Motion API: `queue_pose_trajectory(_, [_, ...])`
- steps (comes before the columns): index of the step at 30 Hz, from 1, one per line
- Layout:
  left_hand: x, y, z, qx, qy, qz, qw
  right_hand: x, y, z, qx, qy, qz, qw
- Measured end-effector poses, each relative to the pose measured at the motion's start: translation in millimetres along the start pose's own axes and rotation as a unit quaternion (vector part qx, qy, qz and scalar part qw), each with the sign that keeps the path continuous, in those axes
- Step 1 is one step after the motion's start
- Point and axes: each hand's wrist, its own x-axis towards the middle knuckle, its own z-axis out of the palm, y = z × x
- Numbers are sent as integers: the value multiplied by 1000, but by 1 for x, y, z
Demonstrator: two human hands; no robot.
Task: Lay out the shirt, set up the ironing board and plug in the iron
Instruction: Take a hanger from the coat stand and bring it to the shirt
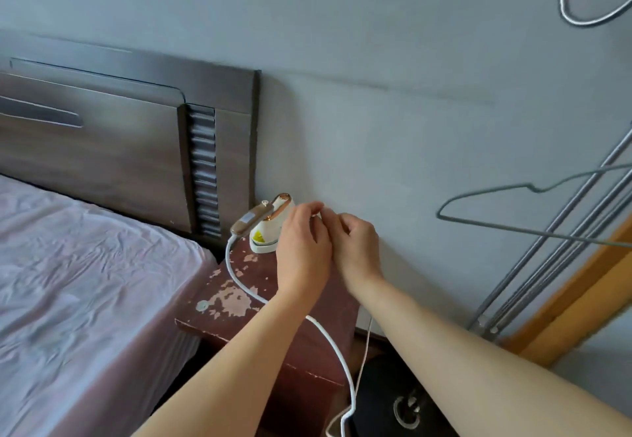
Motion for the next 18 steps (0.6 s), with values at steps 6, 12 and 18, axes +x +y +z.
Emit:
queue_pose_trajectory(6, [12,74,-75,44,-24,29,998,-18,-94,-16,22,3,-4,1000])
queue_pose_trajectory(12, [12,171,-119,24,-77,85,993,-42,-184,-80,34,51,7,998])
queue_pose_trajectory(18, [-1,254,-102,9,-201,151,968,-71,-230,-182,7,166,-9,986])
